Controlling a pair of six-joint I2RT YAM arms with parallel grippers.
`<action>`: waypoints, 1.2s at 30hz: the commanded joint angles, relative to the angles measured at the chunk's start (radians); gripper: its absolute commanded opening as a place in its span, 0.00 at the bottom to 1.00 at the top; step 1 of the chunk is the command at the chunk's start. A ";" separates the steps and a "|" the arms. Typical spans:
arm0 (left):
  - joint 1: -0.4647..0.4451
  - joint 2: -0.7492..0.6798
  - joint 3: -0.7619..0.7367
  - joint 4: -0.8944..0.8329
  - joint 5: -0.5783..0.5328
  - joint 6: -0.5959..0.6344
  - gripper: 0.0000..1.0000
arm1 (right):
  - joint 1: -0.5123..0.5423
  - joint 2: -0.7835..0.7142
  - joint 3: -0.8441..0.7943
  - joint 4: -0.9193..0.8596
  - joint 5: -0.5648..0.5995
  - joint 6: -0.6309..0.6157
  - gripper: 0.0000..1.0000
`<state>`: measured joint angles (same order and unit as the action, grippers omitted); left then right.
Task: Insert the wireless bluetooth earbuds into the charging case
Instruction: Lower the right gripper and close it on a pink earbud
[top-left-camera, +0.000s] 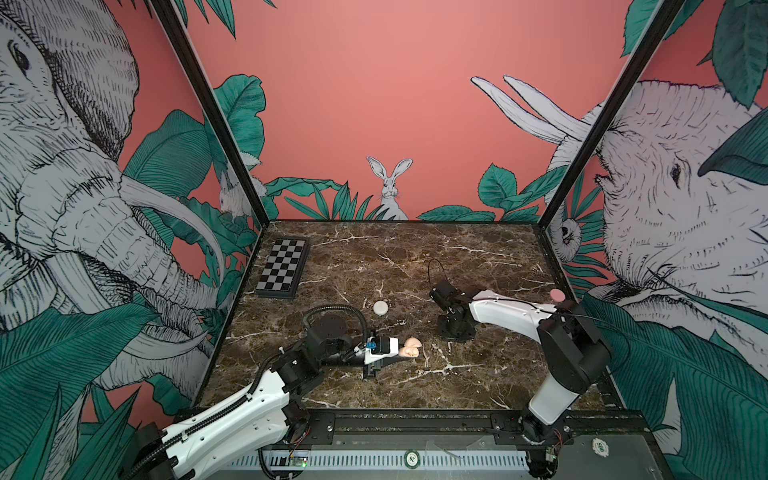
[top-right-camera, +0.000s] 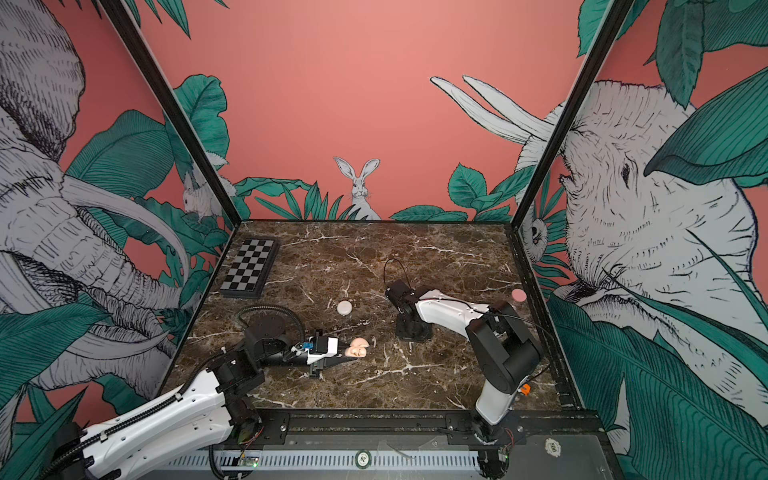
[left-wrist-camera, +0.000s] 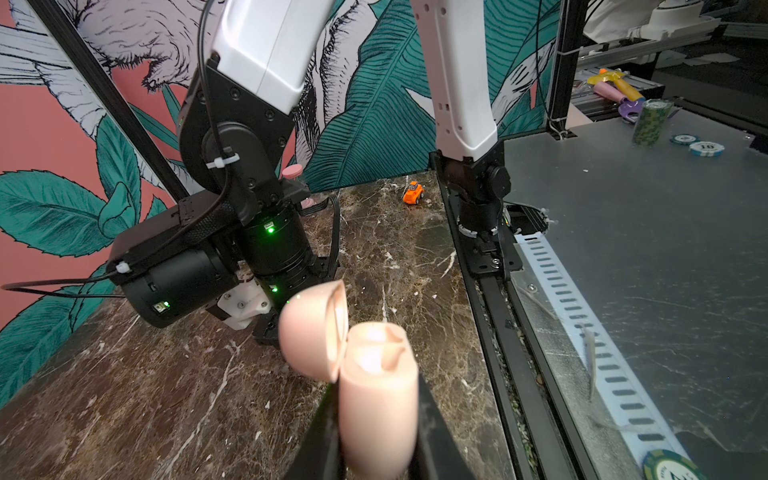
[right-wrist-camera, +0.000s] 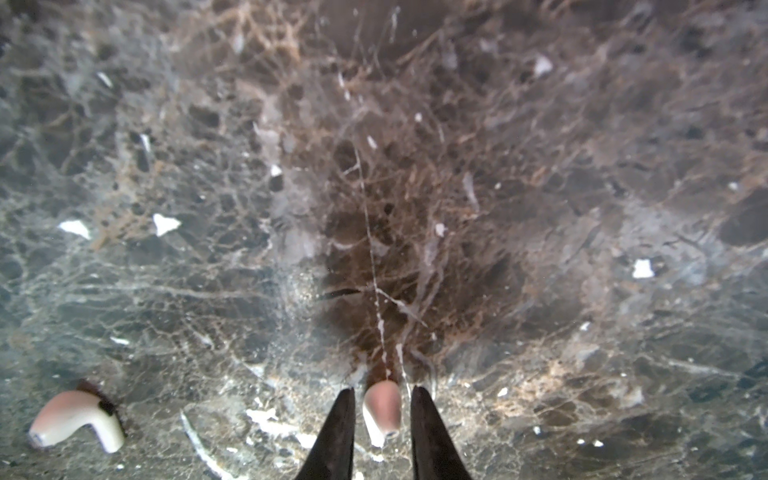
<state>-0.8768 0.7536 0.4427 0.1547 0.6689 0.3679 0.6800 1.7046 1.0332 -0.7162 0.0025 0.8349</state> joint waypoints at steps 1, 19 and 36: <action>-0.005 -0.003 0.034 -0.007 0.012 0.022 0.00 | -0.003 0.016 -0.004 -0.029 0.006 0.007 0.24; -0.005 0.003 0.035 -0.010 0.014 0.025 0.00 | -0.004 0.032 -0.009 -0.021 -0.009 0.010 0.20; -0.008 0.006 0.037 -0.017 0.012 0.032 0.00 | -0.007 0.023 -0.031 -0.015 -0.010 0.047 0.14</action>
<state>-0.8795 0.7605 0.4435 0.1467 0.6689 0.3782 0.6796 1.7252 1.0313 -0.7170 -0.0124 0.8650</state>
